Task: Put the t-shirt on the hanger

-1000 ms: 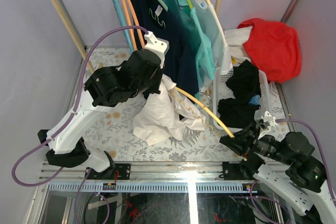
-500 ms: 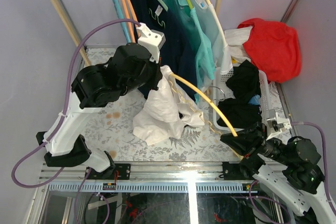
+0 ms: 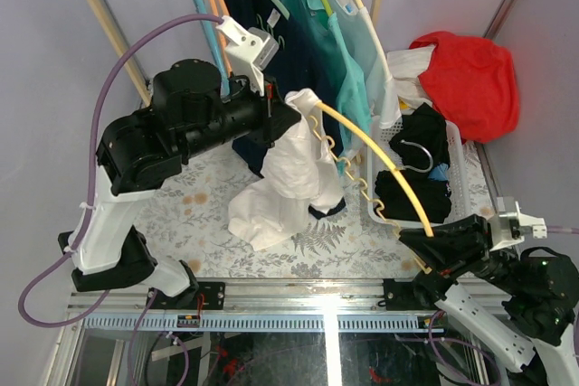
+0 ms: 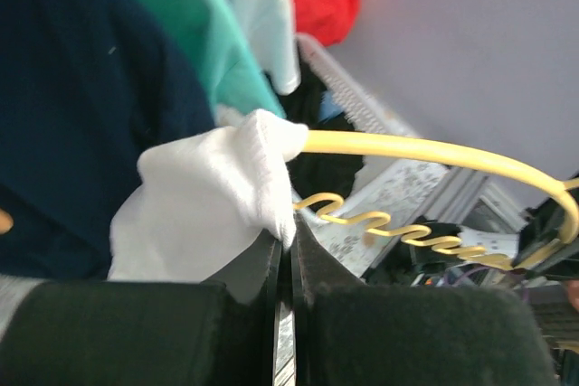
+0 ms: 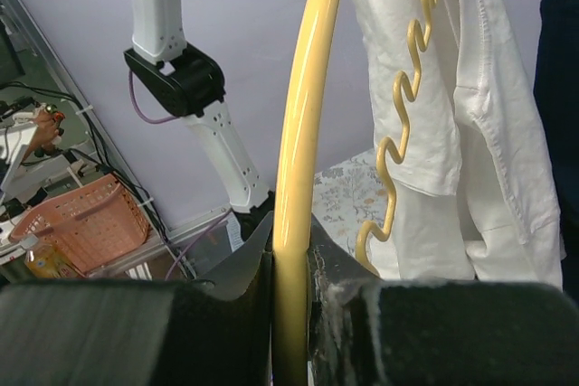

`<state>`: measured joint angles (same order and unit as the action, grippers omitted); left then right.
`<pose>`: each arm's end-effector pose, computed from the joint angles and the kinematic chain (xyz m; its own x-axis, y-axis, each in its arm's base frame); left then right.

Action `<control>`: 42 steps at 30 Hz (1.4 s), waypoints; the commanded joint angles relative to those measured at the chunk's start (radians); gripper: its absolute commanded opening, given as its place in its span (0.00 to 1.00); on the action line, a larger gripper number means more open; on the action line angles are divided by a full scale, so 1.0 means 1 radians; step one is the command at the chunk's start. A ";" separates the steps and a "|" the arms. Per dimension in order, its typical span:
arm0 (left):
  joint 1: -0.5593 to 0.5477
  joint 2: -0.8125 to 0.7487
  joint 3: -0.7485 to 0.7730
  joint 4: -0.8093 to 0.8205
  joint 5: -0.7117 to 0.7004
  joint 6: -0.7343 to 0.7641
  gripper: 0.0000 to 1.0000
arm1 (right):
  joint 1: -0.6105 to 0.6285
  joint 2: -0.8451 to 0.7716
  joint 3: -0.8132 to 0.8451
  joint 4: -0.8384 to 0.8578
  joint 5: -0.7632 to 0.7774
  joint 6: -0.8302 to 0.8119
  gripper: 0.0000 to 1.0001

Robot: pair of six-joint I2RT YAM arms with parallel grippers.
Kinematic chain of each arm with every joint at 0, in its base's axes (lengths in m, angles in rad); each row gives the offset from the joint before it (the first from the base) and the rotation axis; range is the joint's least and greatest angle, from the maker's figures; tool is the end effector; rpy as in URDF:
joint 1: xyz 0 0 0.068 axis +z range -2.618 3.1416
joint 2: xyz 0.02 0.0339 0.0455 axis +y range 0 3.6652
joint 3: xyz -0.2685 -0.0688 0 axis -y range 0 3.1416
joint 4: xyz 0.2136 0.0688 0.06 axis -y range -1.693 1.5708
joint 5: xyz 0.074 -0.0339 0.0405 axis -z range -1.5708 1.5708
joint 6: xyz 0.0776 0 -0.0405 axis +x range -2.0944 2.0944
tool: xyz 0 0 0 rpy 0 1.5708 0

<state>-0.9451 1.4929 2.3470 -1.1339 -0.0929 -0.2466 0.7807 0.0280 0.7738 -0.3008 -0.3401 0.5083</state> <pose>0.1461 -0.1900 0.5399 -0.3411 0.0571 -0.9383 0.6925 0.6902 -0.2098 -0.0178 0.0188 0.3734 -0.1599 0.4875 -0.8584 -0.9153 0.2525 0.3139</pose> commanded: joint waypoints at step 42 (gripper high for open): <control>0.006 -0.168 -0.127 0.111 0.243 -0.053 0.02 | -0.004 0.022 0.184 -0.199 -0.174 -0.033 0.00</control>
<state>-0.9417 1.3563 2.2818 -1.0195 0.1104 -0.2878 0.7807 0.0708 0.9760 -0.5293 -0.4664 0.4480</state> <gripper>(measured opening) 0.024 0.181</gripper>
